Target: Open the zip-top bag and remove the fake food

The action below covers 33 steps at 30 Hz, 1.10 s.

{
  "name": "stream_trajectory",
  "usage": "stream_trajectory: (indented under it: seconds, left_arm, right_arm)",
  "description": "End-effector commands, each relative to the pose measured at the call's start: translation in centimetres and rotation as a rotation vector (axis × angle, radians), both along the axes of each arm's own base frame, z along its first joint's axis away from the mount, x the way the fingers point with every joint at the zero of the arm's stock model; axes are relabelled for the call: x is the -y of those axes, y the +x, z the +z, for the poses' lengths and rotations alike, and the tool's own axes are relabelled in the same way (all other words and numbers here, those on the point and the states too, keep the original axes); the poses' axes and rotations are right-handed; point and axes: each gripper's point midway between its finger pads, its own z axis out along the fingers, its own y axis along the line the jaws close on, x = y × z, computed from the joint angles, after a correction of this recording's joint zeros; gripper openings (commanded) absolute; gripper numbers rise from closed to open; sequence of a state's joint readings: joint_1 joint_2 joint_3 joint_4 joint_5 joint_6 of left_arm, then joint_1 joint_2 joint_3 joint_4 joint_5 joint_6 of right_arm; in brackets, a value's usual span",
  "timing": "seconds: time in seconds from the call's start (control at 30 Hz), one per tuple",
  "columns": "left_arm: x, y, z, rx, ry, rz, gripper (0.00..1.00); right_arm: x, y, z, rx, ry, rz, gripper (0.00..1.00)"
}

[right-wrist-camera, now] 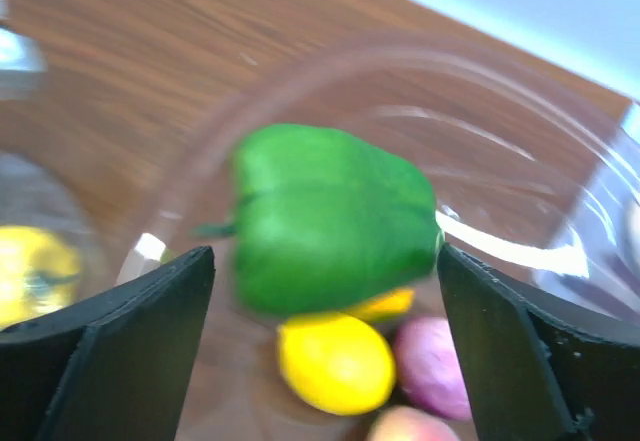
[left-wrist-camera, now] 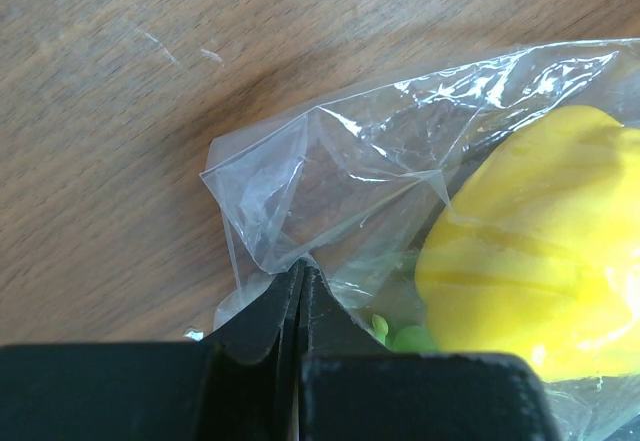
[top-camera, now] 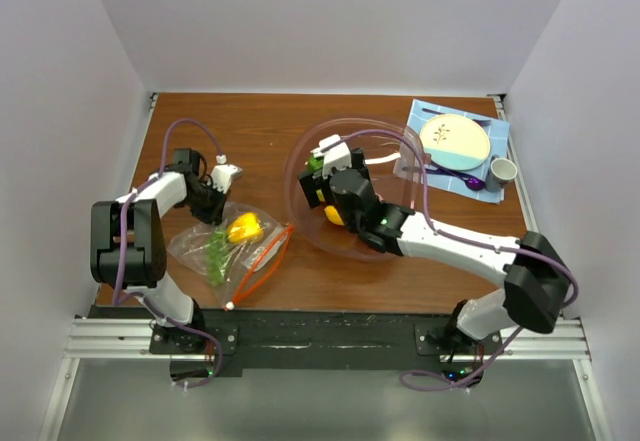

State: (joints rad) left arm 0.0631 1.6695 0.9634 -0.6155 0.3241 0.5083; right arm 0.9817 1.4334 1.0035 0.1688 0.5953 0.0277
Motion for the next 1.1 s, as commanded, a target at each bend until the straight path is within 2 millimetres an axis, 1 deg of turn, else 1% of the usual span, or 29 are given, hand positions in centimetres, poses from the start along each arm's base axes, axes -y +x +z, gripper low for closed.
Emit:
stream_trajectory:
  seconds: [0.0,0.03,0.07,0.1,0.13,0.2,0.23,0.27,0.3,0.33,0.37,0.4,0.43,0.47,0.5,0.53,0.57,0.6,0.63,0.67,0.7,0.73,0.8,0.87,0.93,0.97,1.0,1.03,1.07]
  left_arm:
    - [-1.2,-1.7,-1.2,-0.043,0.054,-0.001,0.00]
    - [-1.1,-1.8,-1.1,-0.045,0.049,-0.001,0.00]
    - [-0.9,-1.8,-1.1,-0.047,0.038,-0.004,0.00]
    - [-0.8,-1.8,-1.1,-0.048,0.034,-0.006,0.00]
    - [-0.8,-1.9,-1.1,-0.052,0.027,-0.003,0.00]
    - [-0.7,-1.8,-1.2,-0.056,0.023,-0.004,0.00]
    - [-0.6,-1.8,-1.3,-0.060,0.018,-0.003,0.00]
    - [-0.6,-1.7,-1.3,-0.059,0.018,-0.002,0.00]
    - [-0.6,-1.7,-1.4,-0.062,0.017,-0.004,0.00]
    - [-0.5,-1.6,-1.4,-0.061,0.015,-0.001,0.00]
    - [-0.5,-1.5,-1.4,-0.065,0.013,0.000,0.00]
    - [-0.5,-1.5,-1.5,-0.065,0.012,0.001,0.00]
    - [-0.5,-1.5,-1.5,-0.068,0.010,0.002,0.00]
    - [-0.5,-1.6,-1.6,-0.072,0.009,0.007,0.00]
    - [-0.5,-1.5,-1.6,-0.074,0.011,0.005,0.00]
    - [-0.5,-1.5,-1.6,-0.073,0.014,0.005,0.00]
    - [-0.5,-1.4,-1.6,-0.072,0.015,0.008,0.00]
    - [-0.6,-1.5,-1.6,-0.073,0.018,0.007,0.00]
    - [-0.6,-1.5,-1.5,-0.076,0.019,0.009,0.00]
    - [-0.7,-1.3,-1.4,-0.069,0.021,0.008,0.00]
    - [-0.7,-1.3,-1.3,-0.069,0.023,0.008,0.00]
    - [-0.7,-1.3,-1.2,-0.067,0.023,0.011,0.00]
    - [-0.6,-1.2,-0.9,-0.066,0.021,0.009,0.00]
    - [-0.6,-0.9,-0.6,-0.057,0.017,0.010,0.00]
    - [-0.4,-1.1,-0.3,-0.058,0.010,0.011,0.00]
    - [-0.4,-1.0,-0.2,-0.056,0.008,0.009,0.00]
    - [-0.2,-1.2,-0.2,-0.059,0.004,0.005,0.00]
    - [-0.1,-1.3,-0.2,-0.059,0.004,0.002,0.00]
    - [0.1,-1.4,-0.2,-0.060,0.003,-0.004,0.00]
  right_arm:
    - [1.2,0.4,-0.6,-0.050,-0.079,-0.080,0.99]
    - [1.3,0.5,0.2,-0.031,-0.063,-0.087,0.99]
    - [1.2,0.3,0.5,-0.025,-0.055,-0.078,0.99]
    - [1.3,0.0,1.6,-0.007,-0.035,-0.064,0.99]
    - [1.3,-0.1,2.1,0.000,-0.031,-0.053,0.99]
    - [0.8,-1.0,3.2,0.017,-0.040,-0.027,0.99]
    - [0.6,-1.6,3.6,0.034,-0.083,-0.005,0.99]
    - [-0.9,-3.3,4.0,0.048,-0.090,0.058,0.99]
    - [-1.6,-4.4,4.5,0.067,-0.104,0.103,0.99]
    - [-2.5,-5.7,4.0,0.073,-0.110,0.150,0.97]
    - [-4.3,-8.0,3.5,0.066,-0.103,0.231,0.88]
    - [-5.1,-9.0,2.5,0.049,-0.110,0.265,0.81]
    - [-6.1,-10.8,0.8,0.028,-0.117,0.324,0.73]
    - [-7.0,-11.9,-0.2,0.005,-0.095,0.371,0.54]
    - [-7.6,-12.8,-1.6,-0.012,-0.092,0.402,0.38]
    - [-8.5,-14.3,-3.0,-0.017,-0.070,0.445,0.17]
    - [-9.2,-15.3,-4.0,-0.032,-0.060,0.479,0.11]
    - [-10.1,-15.9,-4.3,-0.041,-0.016,0.498,0.08]
    - [-10.8,-16.7,-6.3,-0.065,-0.043,0.524,0.08]
    - [-11.5,-17.1,-6.9,-0.081,-0.039,0.539,0.09]
    - [-12.3,-17.4,-7.2,-0.085,-0.024,0.560,0.10]
    - [-13.0,-17.5,-8.6,-0.100,-0.045,0.568,0.12]
    - [-14.2,-17.4,-9.3,-0.096,-0.039,0.580,0.13]
    - [-15.3,-17.3,-10.7,-0.101,-0.065,0.584,0.16]
    - [-16.4,-16.7,-10.6,-0.085,-0.059,0.576,0.16]
    - [-16.7,-16.5,-11.5,-0.085,-0.079,0.572,0.17]
    - [-17.1,-16.1,-11.2,-0.076,-0.059,0.567,0.19]
    - [-17.3,-15.3,-11.0,-0.071,-0.048,0.553,0.22]
    - [-17.4,-14.9,-11.4,-0.078,-0.044,0.543,0.24]
